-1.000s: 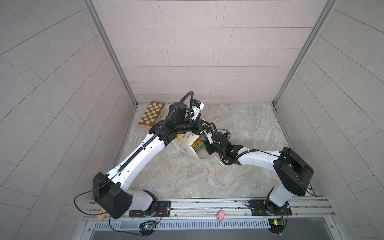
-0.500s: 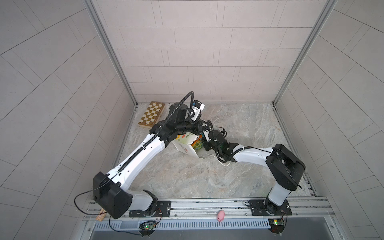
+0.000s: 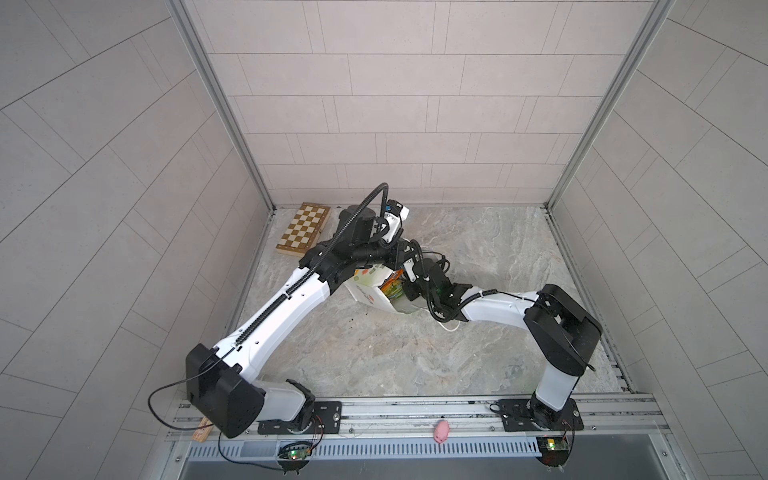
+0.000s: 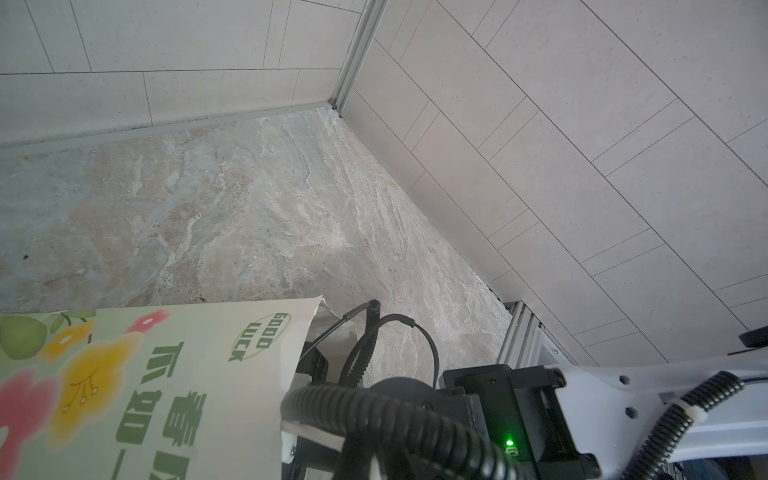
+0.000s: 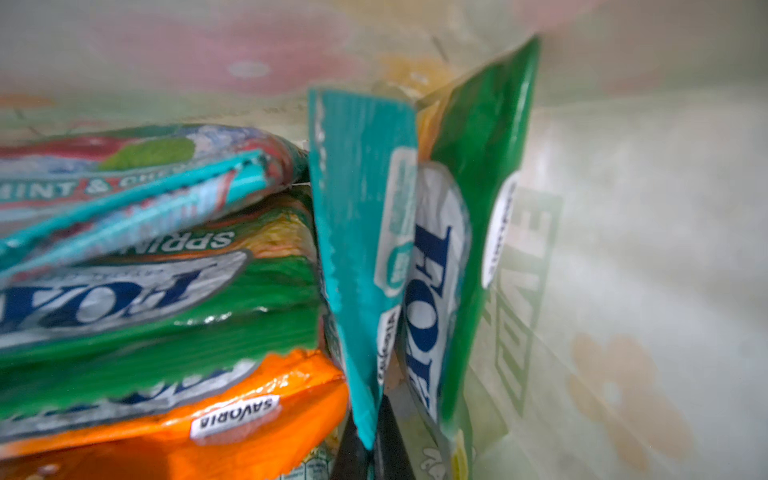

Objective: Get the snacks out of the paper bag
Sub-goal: 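Close the right gripper on the teal Fox's packet inside the bag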

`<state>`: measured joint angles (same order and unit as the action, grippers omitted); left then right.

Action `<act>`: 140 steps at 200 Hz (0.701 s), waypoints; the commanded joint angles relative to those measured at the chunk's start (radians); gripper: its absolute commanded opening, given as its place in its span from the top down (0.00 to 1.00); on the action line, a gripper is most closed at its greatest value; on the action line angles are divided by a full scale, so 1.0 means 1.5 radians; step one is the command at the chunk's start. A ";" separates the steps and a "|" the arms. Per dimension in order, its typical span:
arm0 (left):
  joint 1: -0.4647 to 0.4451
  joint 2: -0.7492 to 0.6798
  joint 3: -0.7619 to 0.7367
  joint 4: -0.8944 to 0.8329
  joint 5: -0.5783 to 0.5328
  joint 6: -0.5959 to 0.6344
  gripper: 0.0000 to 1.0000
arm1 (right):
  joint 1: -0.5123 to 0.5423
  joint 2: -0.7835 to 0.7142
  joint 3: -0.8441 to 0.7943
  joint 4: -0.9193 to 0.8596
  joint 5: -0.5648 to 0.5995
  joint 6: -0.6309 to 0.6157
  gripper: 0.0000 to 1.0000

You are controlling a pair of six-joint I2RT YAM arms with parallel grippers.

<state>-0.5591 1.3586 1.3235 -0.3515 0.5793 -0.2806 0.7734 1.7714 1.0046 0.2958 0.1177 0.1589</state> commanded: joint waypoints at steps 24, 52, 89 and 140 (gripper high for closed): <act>-0.005 -0.026 -0.005 -0.011 -0.051 0.022 1.00 | 0.004 -0.067 -0.037 -0.028 -0.040 0.012 1.00; -0.005 -0.026 -0.005 -0.015 -0.063 0.024 1.00 | 0.004 -0.107 -0.063 -0.039 -0.046 0.014 1.00; -0.005 -0.022 -0.006 -0.016 -0.071 0.022 1.00 | 0.004 -0.151 -0.083 -0.070 -0.048 0.007 1.00; -0.005 -0.018 -0.007 -0.016 -0.075 0.020 1.00 | 0.004 -0.241 -0.108 -0.127 -0.063 -0.006 1.00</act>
<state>-0.5644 1.3388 1.3235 -0.3649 0.4767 -0.2607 0.7742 1.4929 0.8528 0.1543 0.0383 0.1642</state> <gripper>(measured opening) 0.060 0.048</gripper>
